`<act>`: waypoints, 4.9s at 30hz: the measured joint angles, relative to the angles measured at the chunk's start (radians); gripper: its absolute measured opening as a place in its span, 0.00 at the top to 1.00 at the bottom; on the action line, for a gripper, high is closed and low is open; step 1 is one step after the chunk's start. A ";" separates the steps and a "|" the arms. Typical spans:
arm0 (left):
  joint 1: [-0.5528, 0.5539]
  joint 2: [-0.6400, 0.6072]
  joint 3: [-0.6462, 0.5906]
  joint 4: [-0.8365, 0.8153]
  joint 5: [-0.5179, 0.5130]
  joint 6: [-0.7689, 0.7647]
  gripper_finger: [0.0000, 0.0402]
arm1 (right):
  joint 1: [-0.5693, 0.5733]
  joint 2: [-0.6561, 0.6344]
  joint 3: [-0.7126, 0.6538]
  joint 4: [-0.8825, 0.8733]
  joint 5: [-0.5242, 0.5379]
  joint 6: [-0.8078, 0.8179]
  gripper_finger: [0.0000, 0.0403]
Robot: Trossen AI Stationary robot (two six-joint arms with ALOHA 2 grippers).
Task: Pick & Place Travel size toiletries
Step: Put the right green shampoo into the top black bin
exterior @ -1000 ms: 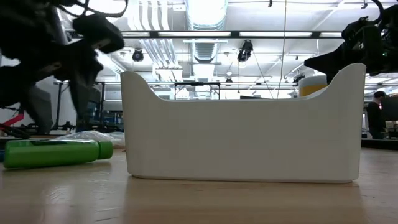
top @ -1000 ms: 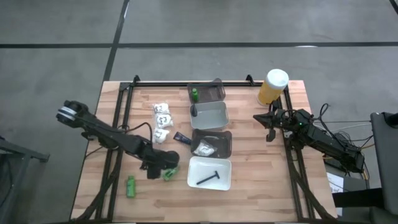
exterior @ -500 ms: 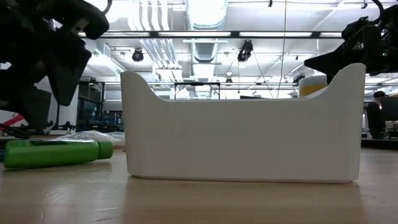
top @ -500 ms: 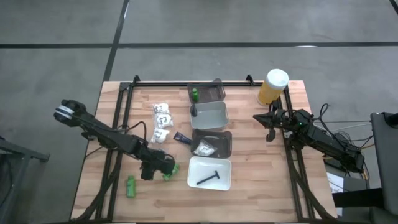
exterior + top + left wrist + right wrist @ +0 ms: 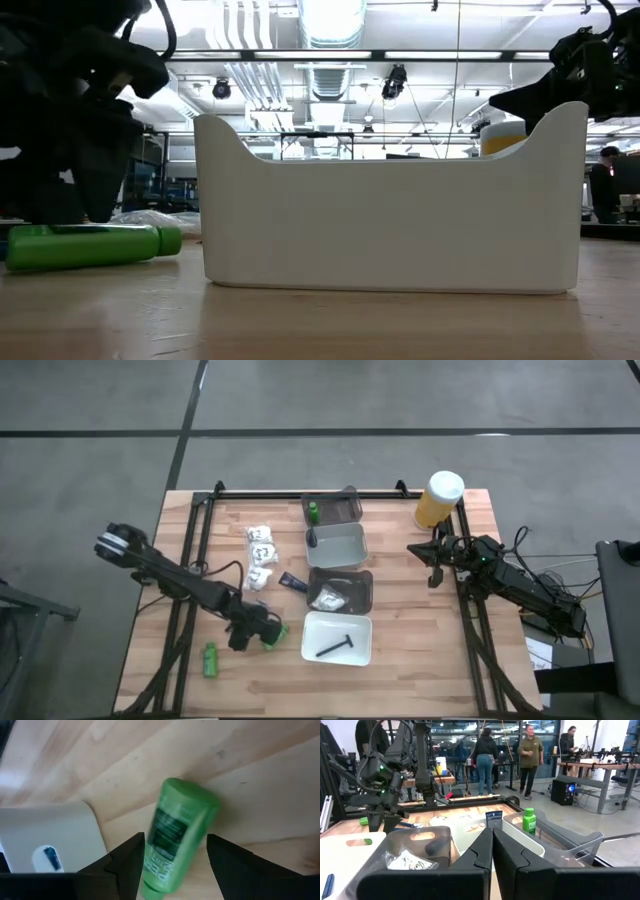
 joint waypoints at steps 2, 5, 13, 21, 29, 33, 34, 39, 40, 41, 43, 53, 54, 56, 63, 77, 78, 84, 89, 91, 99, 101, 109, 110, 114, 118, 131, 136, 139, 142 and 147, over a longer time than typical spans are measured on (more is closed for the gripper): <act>0.000 0.023 0.001 0.049 0.000 -0.001 0.46 | 0.000 -0.001 0.000 0.000 0.000 0.001 0.98; 0.000 0.059 0.004 0.104 0.000 -0.009 0.46 | 0.000 -0.001 0.000 0.000 0.000 0.001 0.98; 0.000 0.148 0.007 0.286 0.001 -0.147 0.46 | 0.000 -0.001 0.000 0.000 0.000 0.001 0.98; 0.007 0.174 0.008 0.331 -0.014 -0.588 0.46 | 0.000 -0.001 0.000 0.000 0.000 0.002 0.98; 0.009 0.174 0.007 0.317 -0.074 -0.932 0.46 | 0.000 -0.001 0.000 0.000 0.000 0.003 0.98; 0.016 0.174 0.004 0.316 -0.061 -0.954 0.46 | 0.000 -0.001 0.000 0.000 0.000 0.003 0.98; 0.019 0.174 0.004 0.315 -0.052 -0.962 0.46 | 0.000 -0.001 0.000 0.000 0.000 0.003 0.98; 0.042 0.174 0.004 0.298 0.017 -1.015 0.46 | 0.000 -0.001 0.000 0.000 0.000 0.003 0.98; 0.046 0.174 0.003 0.296 0.026 -1.023 0.46 | 0.000 -0.001 0.000 0.000 0.000 0.003 0.98; 0.048 0.174 0.003 0.295 0.032 -1.028 0.46 | 0.000 -0.001 0.000 0.000 0.000 0.003 0.98; 0.050 0.174 0.003 0.294 0.037 -1.030 0.47 | 0.000 -0.001 0.000 0.000 0.000 0.003 0.98; 0.077 0.174 0.002 0.295 0.109 -1.086 0.61 | 0.000 -0.001 0.000 0.000 0.000 0.003 0.98; 0.080 0.174 0.002 0.295 0.119 -1.104 0.61 | 0.000 -0.001 0.000 0.000 0.000 0.003 0.98; 0.084 0.174 0.002 0.295 0.125 -1.136 0.61 | 0.000 -0.001 0.000 0.000 0.000 0.003 0.98; 0.088 0.161 0.001 0.280 0.086 -1.169 0.61 | 0.000 0.000 0.000 0.000 0.000 0.003 0.98; 0.101 -0.093 0.026 -0.055 -0.151 -1.266 0.61 | 0.000 0.000 0.000 0.000 0.000 0.003 0.98; 0.108 -0.115 0.029 -0.075 -0.162 -1.266 0.61 | 0.000 0.000 0.000 0.000 0.000 0.003 0.98; 0.173 -0.242 0.055 -0.167 -0.204 -1.325 0.61 | 0.000 0.001 0.000 0.000 0.000 -0.004 0.98; 0.248 -0.321 0.081 -0.194 -0.211 -1.417 0.61 | 0.000 -0.001 0.000 0.002 0.000 -0.077 0.98; 0.279 -0.336 0.097 -0.210 -0.210 -1.446 0.61 | 0.000 -0.001 0.000 0.015 0.000 -0.094 0.98; 0.390 -0.314 0.200 -0.293 -0.161 -1.468 0.61 | 0.000 0.000 0.000 0.038 0.000 0.258 0.98; 0.412 -0.305 0.225 -0.294 -0.136 -1.472 0.61 | 0.000 -0.001 0.000 0.038 0.000 0.293 0.98; 0.467 -0.265 0.295 -0.298 -0.117 -1.464 0.61 | 0.000 0.016 0.000 0.059 0.038 0.338 0.98; 0.472 -0.257 0.304 -0.296 -0.117 -1.464 0.61 | 0.000 0.023 0.000 0.084 0.048 0.347 0.98; 0.485 -0.217 0.343 -0.297 -0.117 -1.463 0.61 | 0.001 0.079 0.000 0.218 0.035 0.351 0.98; 0.489 -0.162 0.392 -0.296 -0.116 -1.463 0.61 | 0.016 0.169 0.000 0.377 -0.022 0.275 0.98; 0.491 -0.037 0.550 -0.326 -0.028 -1.461 0.61 | 0.034 0.666 0.270 0.411 -0.027 0.111 0.98; 0.491 -0.036 0.601 -0.324 -0.029 -1.467 0.61 | 0.034 0.822 0.424 0.285 -0.027 -0.040 0.98; 0.491 -0.037 0.633 -0.324 -0.028 -1.497 0.61 | 0.042 0.907 0.505 0.231 -0.047 -0.119 0.94; 0.492 -0.036 0.661 -0.324 -0.028 -1.537 0.61 | 0.060 0.995 0.577 0.195 -0.123 -0.180 0.88; 0.494 -0.036 0.680 -0.326 -0.017 -1.599 0.61 | 0.086 1.107 0.686 0.155 -0.302 -0.263 0.71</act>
